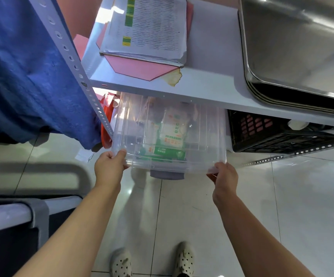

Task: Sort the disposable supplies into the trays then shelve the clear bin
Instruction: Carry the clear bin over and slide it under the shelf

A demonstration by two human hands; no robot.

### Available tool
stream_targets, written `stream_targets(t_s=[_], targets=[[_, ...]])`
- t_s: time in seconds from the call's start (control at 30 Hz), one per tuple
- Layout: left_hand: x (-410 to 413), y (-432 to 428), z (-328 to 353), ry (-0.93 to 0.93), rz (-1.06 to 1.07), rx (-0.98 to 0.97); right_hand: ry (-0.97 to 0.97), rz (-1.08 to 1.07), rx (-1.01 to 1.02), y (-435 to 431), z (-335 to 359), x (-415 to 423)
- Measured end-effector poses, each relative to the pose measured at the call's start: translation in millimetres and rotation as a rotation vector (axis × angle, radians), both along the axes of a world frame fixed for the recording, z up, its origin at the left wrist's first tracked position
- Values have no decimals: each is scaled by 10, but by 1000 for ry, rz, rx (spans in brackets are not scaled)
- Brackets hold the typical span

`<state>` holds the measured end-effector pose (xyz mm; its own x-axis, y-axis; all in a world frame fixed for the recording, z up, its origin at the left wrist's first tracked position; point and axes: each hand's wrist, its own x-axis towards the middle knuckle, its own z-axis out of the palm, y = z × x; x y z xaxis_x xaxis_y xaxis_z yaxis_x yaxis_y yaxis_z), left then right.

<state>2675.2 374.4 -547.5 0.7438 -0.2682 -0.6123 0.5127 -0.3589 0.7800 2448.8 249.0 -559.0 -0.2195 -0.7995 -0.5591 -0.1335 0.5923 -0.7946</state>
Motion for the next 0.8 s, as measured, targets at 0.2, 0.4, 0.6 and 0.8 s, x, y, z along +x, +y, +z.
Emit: stream_targets(t_s=[0.2,0.4,0.6,0.8], targets=[[69,-399,144,25,5,-115,-111,95,-102,-478,71,83],[176,-786,83,-87,-29,-64,-169,118,-180,-871,27,295],[242,-974,-50,-95,-1,-39,-164,93,-187,-933,-141,386],[330,-1120,-54,-65,13,39,-194,57,-137,-1007,-104,455]])
